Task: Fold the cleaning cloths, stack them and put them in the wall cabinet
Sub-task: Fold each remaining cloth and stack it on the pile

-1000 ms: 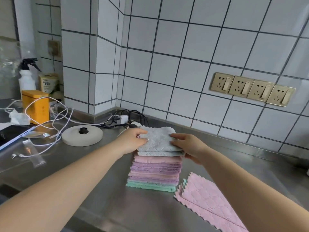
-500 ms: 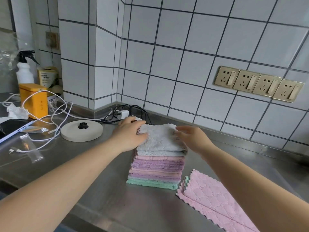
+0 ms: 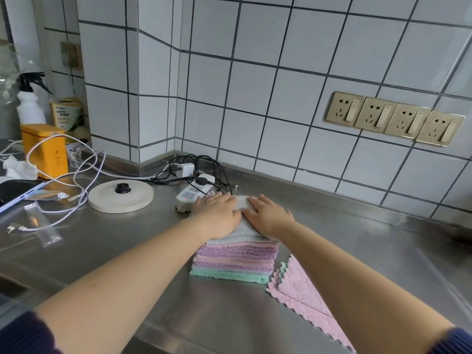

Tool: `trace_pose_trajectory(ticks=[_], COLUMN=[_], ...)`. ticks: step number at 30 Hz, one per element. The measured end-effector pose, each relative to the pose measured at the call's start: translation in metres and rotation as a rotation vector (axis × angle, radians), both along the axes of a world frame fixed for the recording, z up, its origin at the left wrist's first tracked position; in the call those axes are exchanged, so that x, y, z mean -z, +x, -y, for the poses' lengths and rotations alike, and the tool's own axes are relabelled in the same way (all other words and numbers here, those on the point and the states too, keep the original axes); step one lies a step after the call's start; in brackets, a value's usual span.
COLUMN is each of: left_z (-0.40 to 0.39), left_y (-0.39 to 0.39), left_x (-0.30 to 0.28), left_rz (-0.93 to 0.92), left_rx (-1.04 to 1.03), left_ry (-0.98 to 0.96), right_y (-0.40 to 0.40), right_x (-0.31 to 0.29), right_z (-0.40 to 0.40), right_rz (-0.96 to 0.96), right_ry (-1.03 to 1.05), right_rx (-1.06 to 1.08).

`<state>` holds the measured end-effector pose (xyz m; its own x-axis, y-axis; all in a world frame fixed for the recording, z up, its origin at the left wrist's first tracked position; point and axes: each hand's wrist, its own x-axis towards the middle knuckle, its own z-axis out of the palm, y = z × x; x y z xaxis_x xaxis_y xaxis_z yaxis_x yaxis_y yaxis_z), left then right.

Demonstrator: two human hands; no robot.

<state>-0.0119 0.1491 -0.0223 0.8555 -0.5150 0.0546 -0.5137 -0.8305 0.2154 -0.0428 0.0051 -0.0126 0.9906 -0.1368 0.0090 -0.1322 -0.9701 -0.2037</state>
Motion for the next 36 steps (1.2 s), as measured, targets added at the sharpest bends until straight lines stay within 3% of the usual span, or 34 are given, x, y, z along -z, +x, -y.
trace_pose_trajectory(ticks=[5, 10, 19, 25, 30, 33, 36], left_z=[0.003, 0.047, 0.105, 0.094, 0.094, 0.095, 0.103], left_y=[-0.015, -0.061, -0.132, -0.145, -0.149, -0.151, -0.149], left_x=[-0.021, -0.025, 0.017, 0.043, 0.050, 0.048, 0.033], left_rz=[0.274, 0.424, 0.206, 0.094, 0.131, 0.108, 0.053], left_rx=[0.059, 0.324, 0.571, 0.623, 0.611, 0.573, 0.473], left_ry=[-0.067, -0.231, -0.126, -0.033, 0.003, -0.035, -0.228], right_y=[-0.036, -0.115, -0.235, -0.274, -0.280, -0.280, -0.284], right_x=[-0.017, -0.014, 0.012, 0.037, 0.054, 0.057, 0.045], right_z=[0.027, 0.085, 0.149, 0.141, 0.141, 0.145, 0.154], right_rz=[0.220, 0.216, 0.121, -0.045, 0.117, 0.158, 0.042], right_ry=[0.187, 0.173, 0.124, 0.105, -0.006, 0.008, 0.104], right_rx=[-0.004, 0.051, 0.192, 0.108, 0.048, 0.004, 0.059])
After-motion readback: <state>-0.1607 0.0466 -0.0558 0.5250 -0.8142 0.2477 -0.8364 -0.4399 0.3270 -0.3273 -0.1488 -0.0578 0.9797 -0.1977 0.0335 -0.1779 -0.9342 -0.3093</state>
